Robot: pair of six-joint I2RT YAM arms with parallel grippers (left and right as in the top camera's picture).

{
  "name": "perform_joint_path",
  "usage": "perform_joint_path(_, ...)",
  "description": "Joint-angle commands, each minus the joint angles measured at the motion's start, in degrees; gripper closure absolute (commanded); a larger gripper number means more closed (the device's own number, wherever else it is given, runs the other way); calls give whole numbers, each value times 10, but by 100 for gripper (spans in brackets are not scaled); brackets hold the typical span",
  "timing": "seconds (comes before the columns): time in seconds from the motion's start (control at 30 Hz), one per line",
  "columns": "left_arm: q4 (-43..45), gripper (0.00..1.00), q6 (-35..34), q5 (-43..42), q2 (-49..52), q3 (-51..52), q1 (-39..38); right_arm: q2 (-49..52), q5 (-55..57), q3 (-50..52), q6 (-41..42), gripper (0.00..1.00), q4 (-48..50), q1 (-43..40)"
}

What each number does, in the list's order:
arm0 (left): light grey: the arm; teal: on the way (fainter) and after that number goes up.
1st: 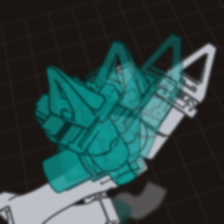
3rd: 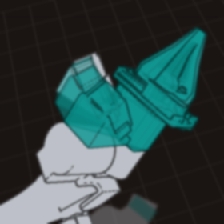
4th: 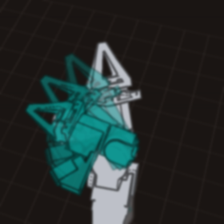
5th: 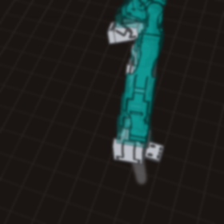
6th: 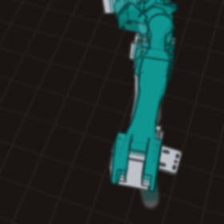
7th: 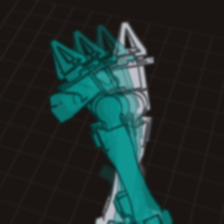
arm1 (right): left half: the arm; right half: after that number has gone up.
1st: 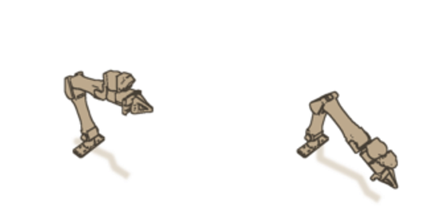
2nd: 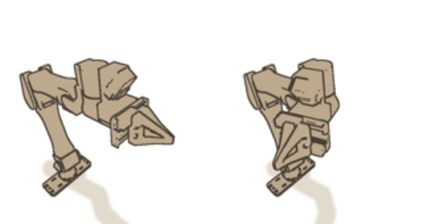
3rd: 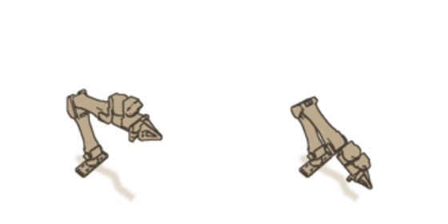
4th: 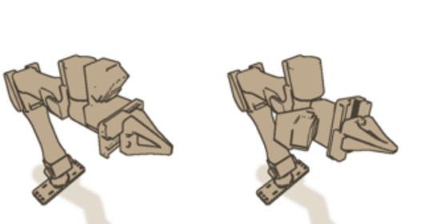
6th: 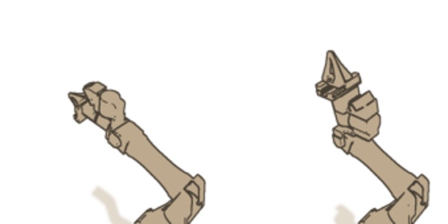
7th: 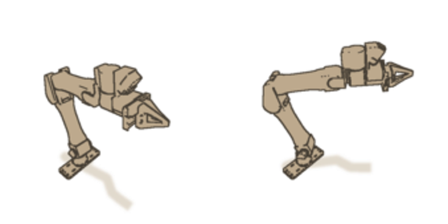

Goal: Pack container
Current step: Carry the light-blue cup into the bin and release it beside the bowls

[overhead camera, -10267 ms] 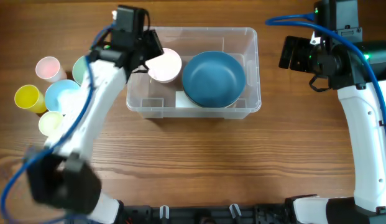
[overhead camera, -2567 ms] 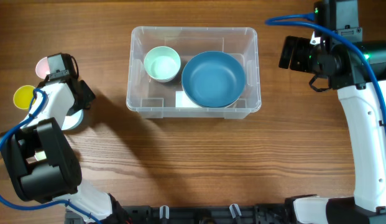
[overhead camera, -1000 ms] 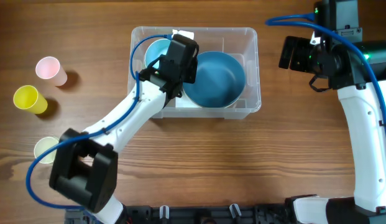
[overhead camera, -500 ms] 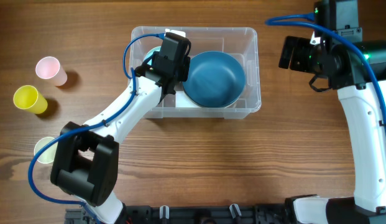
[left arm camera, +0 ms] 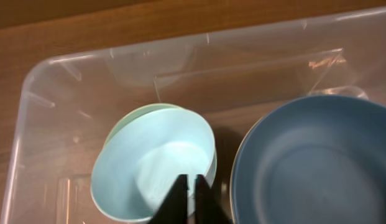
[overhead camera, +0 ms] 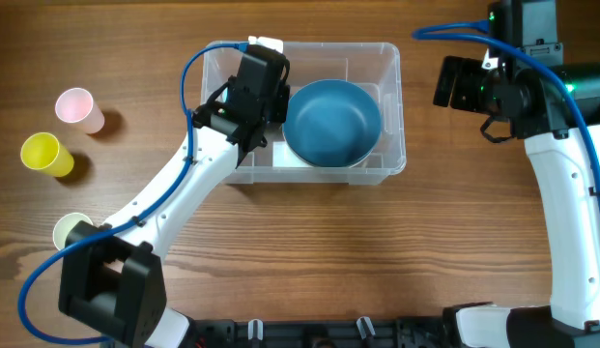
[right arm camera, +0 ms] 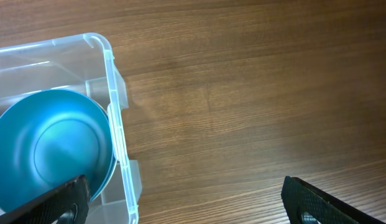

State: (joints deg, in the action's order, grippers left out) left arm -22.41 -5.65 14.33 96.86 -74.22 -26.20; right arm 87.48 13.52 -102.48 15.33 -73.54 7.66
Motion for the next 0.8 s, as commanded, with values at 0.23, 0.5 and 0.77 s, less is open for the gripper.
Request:
perform_joint_path(0.23,1,96,-69,9,48,-7,15,-3,-5,-3,-2,0,0,0)
perform_joint_path(0.5,-52,96,-71,9,73,-7,25,-3,-5,-3,-2,0,0,0)
perform_joint_path(0.77,-70,96,-81,-18,72,-7,25,-3,-5,-3,-2,1,0,0)
